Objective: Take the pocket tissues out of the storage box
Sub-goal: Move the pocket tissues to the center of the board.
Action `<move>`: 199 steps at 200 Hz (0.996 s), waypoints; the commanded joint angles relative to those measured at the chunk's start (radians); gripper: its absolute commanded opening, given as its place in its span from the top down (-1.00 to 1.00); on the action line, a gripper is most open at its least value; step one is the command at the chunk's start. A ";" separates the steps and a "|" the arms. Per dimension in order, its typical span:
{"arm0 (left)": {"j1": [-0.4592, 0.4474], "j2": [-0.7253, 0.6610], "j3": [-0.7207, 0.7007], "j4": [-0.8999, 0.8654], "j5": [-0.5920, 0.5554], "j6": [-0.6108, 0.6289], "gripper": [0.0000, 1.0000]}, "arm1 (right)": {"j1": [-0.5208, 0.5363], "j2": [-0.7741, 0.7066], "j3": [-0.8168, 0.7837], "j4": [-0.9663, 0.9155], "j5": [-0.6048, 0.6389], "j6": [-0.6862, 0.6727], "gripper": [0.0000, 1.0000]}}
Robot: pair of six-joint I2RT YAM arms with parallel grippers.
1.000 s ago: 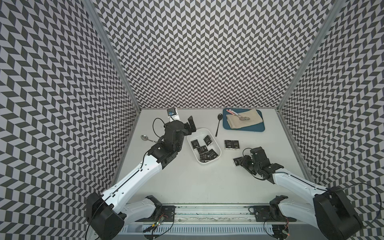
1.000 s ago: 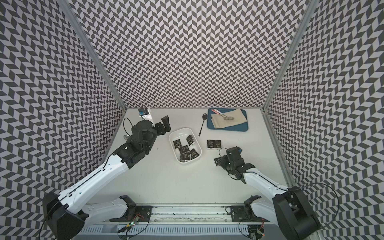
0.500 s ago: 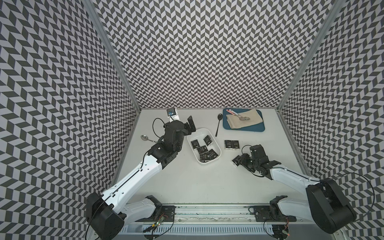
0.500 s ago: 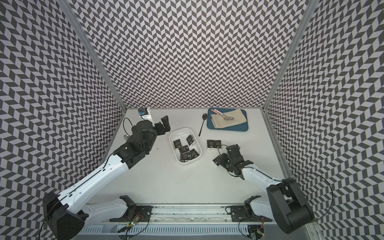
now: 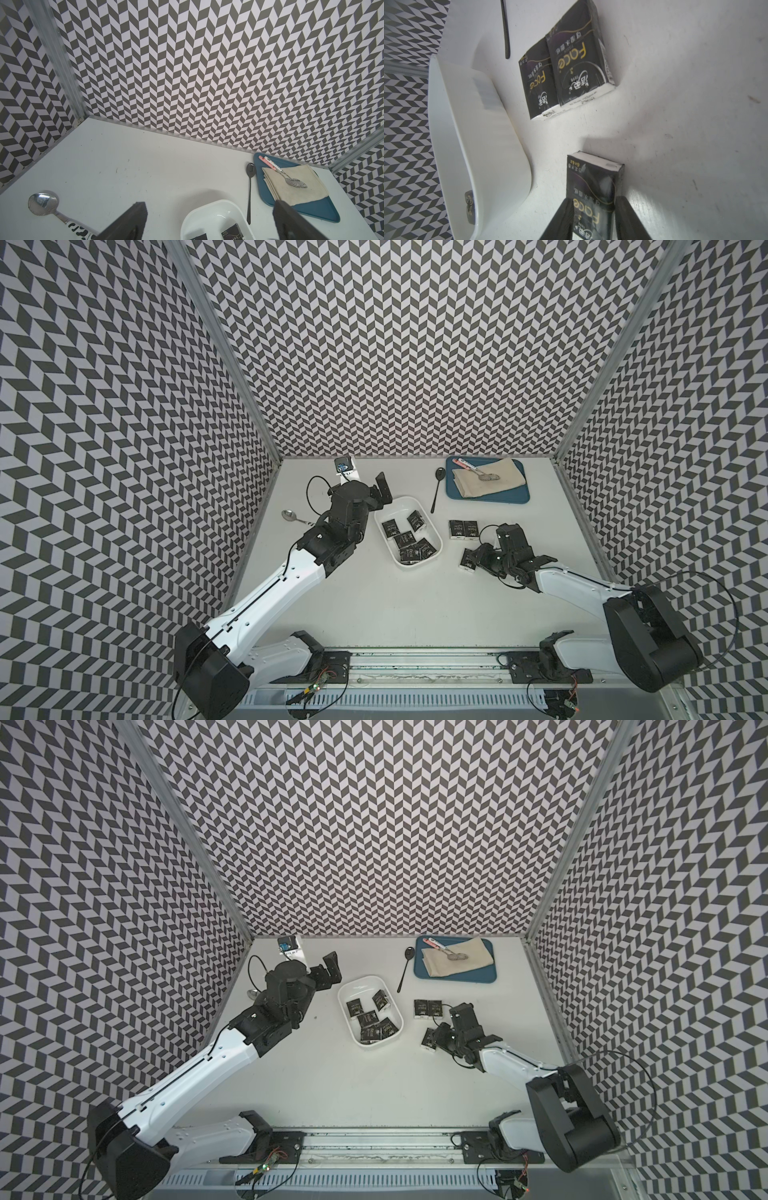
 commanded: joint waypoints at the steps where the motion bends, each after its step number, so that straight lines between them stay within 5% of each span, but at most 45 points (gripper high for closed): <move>1: -0.003 -0.002 0.001 0.015 -0.007 -0.002 -0.99 | -0.004 0.014 -0.019 0.056 -0.023 -0.019 0.25; 114: -0.004 -0.011 -0.003 0.018 -0.019 -0.002 -0.99 | -0.013 0.053 -0.025 0.017 0.062 -0.059 0.51; 199: -0.003 -0.011 0.008 0.018 -0.019 0.007 -0.99 | -0.217 0.020 -0.036 -0.035 0.099 -0.162 0.52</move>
